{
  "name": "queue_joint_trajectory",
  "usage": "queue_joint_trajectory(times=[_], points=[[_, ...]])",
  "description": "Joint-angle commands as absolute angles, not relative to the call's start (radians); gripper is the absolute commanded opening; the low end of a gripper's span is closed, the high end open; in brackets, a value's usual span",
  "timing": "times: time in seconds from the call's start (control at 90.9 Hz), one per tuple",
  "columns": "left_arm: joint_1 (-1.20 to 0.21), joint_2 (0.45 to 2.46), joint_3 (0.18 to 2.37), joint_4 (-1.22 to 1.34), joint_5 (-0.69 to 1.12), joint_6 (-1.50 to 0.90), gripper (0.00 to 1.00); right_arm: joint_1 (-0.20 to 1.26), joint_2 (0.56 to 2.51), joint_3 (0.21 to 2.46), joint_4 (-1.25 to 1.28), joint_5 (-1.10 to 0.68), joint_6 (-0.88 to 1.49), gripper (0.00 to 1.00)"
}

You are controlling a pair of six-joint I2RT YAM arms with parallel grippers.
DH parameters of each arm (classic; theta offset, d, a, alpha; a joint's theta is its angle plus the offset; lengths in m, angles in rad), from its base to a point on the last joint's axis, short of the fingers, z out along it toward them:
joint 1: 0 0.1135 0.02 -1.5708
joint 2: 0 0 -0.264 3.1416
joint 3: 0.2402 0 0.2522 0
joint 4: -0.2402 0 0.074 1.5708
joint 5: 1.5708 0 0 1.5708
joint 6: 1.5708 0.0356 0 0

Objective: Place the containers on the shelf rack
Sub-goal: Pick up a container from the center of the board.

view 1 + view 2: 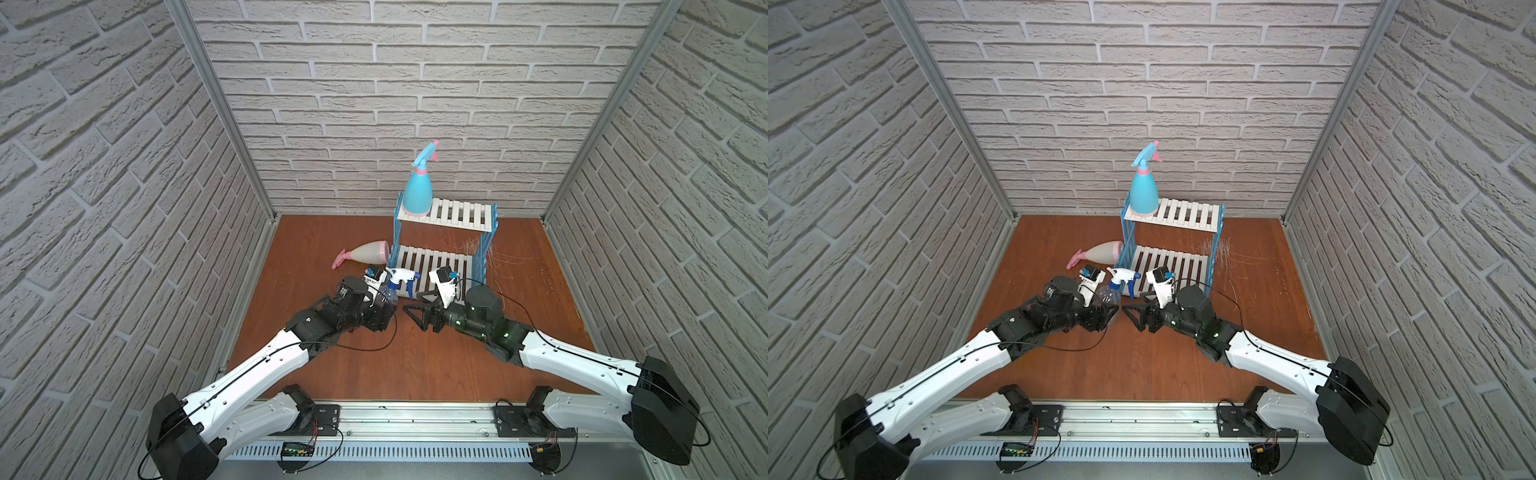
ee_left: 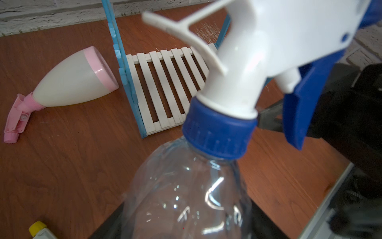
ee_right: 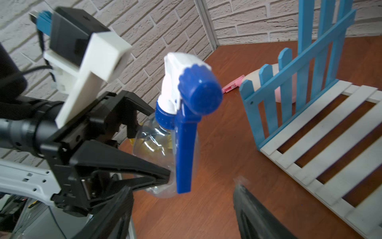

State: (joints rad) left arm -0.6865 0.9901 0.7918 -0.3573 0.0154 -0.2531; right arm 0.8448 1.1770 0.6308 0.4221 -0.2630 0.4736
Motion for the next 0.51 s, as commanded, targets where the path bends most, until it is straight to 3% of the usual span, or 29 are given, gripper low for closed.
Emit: queue_joint_trajectory(times=[0.0,0.198,0.495], points=[[-0.691,0.972,0.764,-0.258,0.064,-0.257,0.68,0.832,1.174,0.680,0.520,-0.351,0.498,0.75],[-0.692,0.965,0.747,-0.226,0.096,-0.246,0.68,0.807,1.181,0.695,0.501,-0.393,0.496,0.57],[-0.691,0.950,0.734,-0.228,0.144,-0.234,0.69,0.777,1.195,0.701,0.503,-0.431,0.500,0.38]])
